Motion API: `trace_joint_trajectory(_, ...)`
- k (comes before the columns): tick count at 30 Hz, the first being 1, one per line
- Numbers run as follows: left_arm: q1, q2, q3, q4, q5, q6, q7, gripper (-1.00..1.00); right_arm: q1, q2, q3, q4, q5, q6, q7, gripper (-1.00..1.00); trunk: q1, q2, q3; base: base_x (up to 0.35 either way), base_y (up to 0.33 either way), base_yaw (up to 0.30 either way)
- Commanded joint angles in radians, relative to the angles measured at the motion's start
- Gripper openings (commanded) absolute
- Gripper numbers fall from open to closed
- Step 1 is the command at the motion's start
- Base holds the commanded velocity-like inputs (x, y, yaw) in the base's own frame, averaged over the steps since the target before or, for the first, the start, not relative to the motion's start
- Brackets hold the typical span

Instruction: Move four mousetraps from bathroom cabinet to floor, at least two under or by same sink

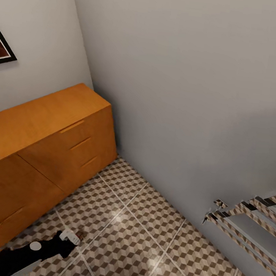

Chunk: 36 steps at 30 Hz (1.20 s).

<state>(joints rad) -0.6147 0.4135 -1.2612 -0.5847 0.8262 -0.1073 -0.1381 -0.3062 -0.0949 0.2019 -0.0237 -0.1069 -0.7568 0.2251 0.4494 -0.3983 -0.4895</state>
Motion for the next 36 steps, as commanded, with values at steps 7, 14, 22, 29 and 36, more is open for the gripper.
trace_joint_trajectory(7, 0.095, -0.08, -0.007, 0.154, 0.146, -0.245, 0.133, -1.0, -0.001, 0.002, 0.004, -0.004, -0.012, -0.003, -0.017, -1.0, 0.001, -0.002, -0.001, 0.0, 0.0, 0.0)
trace_joint_trajectory(14, 0.171, -0.226, -0.007, 0.452, 0.231, -0.571, 0.158, -1.0, -0.001, 0.003, 0.001, -0.037, -0.014, -0.003, -0.082, -1.0, 0.001, -0.002, -0.001, 0.0, 0.0, 0.0)
trace_joint_trajectory(22, 0.213, -0.263, -0.006, 0.513, 0.24, -0.685, 0.178, -1.0, -0.001, 0.002, 0.001, -0.134, -0.013, 0.004, -0.172, -1.0, 0.001, -0.002, -0.001, 0.0, 0.0, 0.0)
trace_joint_trajectory(29, 0.249, -0.269, -0.006, 0.514, 0.241, -0.778, 0.288, -1.0, -0.001, 0.0, 0.003, -0.15, -0.013, -0.003, -0.181, -1.0, 0.001, -0.002, -0.001, 0.0, 0.0, 0.0)
trace_joint_trajectory(36, 0.257, -0.273, -0.006, 0.514, 0.241, -0.789, 0.318, -1.0, -0.001, -0.001, 0.004, -0.15, -0.011, -0.005, -0.181, -1.0, 0.001, -0.002, -0.001, 0.0, 0.0, 0.0)
